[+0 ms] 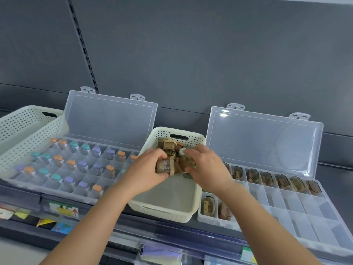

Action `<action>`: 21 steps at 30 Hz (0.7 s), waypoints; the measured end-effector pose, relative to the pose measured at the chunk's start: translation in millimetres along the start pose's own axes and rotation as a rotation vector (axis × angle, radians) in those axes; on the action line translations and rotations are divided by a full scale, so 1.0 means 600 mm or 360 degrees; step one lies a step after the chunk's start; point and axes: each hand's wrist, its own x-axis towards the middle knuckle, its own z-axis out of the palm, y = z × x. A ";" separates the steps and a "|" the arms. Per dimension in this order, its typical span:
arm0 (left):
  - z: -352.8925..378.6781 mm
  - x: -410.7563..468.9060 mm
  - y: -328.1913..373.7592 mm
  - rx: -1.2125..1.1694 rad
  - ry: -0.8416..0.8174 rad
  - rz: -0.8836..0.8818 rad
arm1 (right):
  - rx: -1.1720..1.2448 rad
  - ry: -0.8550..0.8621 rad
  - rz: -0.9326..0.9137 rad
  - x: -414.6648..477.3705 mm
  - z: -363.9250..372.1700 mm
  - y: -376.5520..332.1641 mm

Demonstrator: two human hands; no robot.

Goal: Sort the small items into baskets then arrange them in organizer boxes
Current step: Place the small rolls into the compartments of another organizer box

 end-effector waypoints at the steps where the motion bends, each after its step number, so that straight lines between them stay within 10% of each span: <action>1: -0.003 0.002 0.009 -0.0057 0.0029 0.0027 | 0.0061 0.0066 0.0041 -0.006 -0.010 0.005; 21: 0.115 0.052 0.238 0.0102 -0.0258 0.0569 | 0.0132 0.0274 0.0687 -0.178 -0.107 0.160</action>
